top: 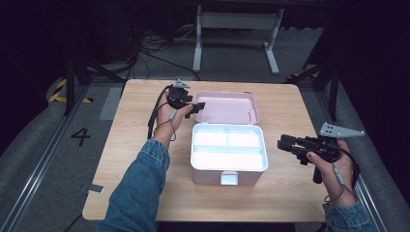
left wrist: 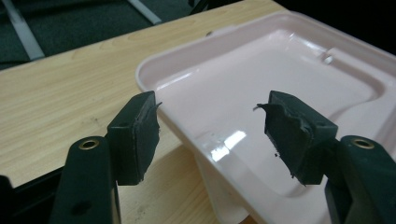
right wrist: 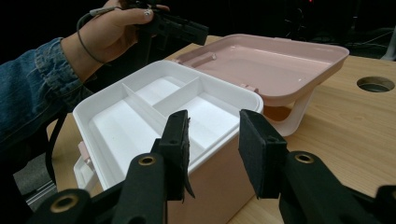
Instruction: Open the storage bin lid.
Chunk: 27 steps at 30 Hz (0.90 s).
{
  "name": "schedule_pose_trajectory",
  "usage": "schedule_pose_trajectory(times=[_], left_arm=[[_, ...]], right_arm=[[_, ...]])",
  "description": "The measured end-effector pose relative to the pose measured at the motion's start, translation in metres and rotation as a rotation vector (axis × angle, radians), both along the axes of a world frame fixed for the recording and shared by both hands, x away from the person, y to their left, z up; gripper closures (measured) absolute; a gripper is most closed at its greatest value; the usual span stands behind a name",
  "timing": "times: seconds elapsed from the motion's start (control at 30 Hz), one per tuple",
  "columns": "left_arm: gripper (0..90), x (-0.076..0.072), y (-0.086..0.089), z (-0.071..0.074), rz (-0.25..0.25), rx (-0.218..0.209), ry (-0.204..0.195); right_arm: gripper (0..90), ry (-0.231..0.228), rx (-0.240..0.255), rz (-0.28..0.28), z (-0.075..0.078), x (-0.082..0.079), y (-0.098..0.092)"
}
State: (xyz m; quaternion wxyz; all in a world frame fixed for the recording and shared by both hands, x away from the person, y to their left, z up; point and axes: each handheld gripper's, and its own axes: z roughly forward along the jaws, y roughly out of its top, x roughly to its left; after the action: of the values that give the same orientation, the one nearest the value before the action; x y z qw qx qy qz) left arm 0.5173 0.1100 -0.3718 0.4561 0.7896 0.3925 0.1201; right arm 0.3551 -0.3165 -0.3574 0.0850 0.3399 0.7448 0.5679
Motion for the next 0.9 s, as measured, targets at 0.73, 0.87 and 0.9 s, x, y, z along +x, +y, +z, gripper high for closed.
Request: schedule_pose_trajectory(times=[0.73,0.87,0.9], left_arm=[[34.8,-0.102,0.052,0.067,-0.049,-0.002,-0.156],[34.7,-0.117,0.064,0.068,-0.043,0.015,-0.16],[34.6,-0.121,0.067,0.067,-0.036,0.024,-0.16]], right_arm=[[54.5,-0.015,-0.045,-0.061,0.007,0.036,-0.006],[52.6,-0.01,-0.082,-0.092,0.005,0.04,-0.013],[52.2,-0.006,-0.09,-0.1,0.004,0.041,-0.015]])
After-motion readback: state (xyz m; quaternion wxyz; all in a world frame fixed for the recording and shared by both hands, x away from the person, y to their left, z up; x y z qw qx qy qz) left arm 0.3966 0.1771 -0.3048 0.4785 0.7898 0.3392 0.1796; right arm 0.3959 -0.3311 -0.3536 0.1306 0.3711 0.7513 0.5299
